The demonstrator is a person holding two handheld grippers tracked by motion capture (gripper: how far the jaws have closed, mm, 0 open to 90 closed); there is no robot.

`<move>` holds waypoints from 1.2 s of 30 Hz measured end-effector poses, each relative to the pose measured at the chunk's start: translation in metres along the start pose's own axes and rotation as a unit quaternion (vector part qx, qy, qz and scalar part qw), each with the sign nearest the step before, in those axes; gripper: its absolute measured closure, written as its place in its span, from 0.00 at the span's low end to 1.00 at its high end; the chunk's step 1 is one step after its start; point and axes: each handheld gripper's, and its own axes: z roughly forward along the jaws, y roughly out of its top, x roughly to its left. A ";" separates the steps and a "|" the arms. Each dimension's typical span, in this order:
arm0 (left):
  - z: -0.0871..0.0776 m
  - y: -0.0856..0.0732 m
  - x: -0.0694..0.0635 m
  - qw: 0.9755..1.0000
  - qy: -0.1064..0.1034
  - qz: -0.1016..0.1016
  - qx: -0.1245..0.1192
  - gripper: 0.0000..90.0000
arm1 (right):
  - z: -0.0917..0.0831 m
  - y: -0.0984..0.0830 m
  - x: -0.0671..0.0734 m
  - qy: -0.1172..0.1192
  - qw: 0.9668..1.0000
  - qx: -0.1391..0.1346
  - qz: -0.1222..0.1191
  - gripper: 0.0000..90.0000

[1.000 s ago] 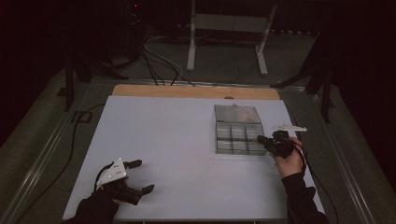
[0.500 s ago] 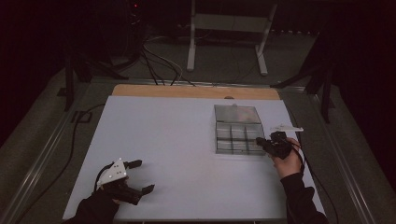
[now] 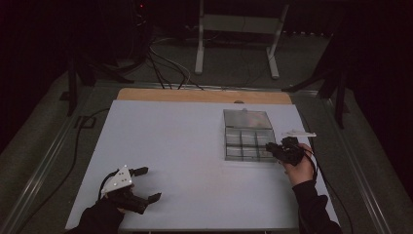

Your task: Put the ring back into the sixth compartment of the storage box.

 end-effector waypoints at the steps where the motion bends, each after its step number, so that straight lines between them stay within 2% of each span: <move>1: 0.000 0.000 0.000 1.000 0.000 0.000 0.001 0.01 | -0.001 0.000 0.000 0.004 1.000 -0.003 0.000 0.79; 3: 0.000 0.000 -0.001 1.000 -0.001 0.001 0.000 0.01 | -0.002 0.001 0.000 0.007 1.000 -0.006 -0.001 0.76; 4: 0.000 0.000 0.000 1.000 -0.001 0.000 0.000 0.01 | -0.004 0.002 0.001 0.015 1.000 -0.013 0.004 0.66; 6: 0.000 0.000 0.000 1.000 0.000 0.000 0.000 0.01 | -0.005 0.003 0.001 0.019 1.000 -0.017 0.007 0.64; 9: 0.000 0.000 0.000 1.000 0.000 0.002 0.000 0.01 | -0.009 0.007 0.006 0.033 0.999 -0.030 0.010 0.51; 10: 0.000 0.000 0.000 1.000 -0.001 0.000 -0.001 0.01 | -0.009 0.007 0.006 0.033 0.999 -0.030 0.010 0.51; 13: 0.000 0.000 0.000 1.000 0.000 0.001 0.001 0.01 | -0.014 0.010 0.011 0.043 0.998 -0.047 0.014 0.42; 16: 0.000 0.000 0.000 1.000 -0.001 0.000 -0.001 0.01 | -0.017 0.012 0.013 0.048 0.997 -0.052 0.013 0.39; 25: 0.001 0.001 0.000 1.000 -0.003 0.002 0.000 0.01 | -0.025 0.014 0.023 0.083 0.994 -0.071 0.022 0.22; 27: 0.001 0.001 0.000 1.000 -0.004 0.001 -0.001 0.01 | -0.027 0.013 0.025 0.091 0.993 -0.076 0.016 0.20; 29: 0.001 0.000 0.000 1.000 -0.003 0.001 0.000 0.01 | -0.030 0.012 0.028 0.114 0.991 -0.077 0.010 0.16; 33: 0.000 0.001 0.000 1.000 -0.002 0.001 -0.001 0.01 | -0.032 0.012 0.032 0.111 0.991 -0.078 -0.006 0.14; 34: 0.000 0.000 0.000 1.000 -0.001 0.002 0.000 0.01 | -0.033 0.010 0.033 0.118 0.990 -0.081 -0.011 0.08; 36: 0.000 0.000 0.000 1.000 -0.001 0.003 0.001 0.01 | -0.034 0.007 0.034 0.123 0.989 -0.084 -0.021 0.01</move>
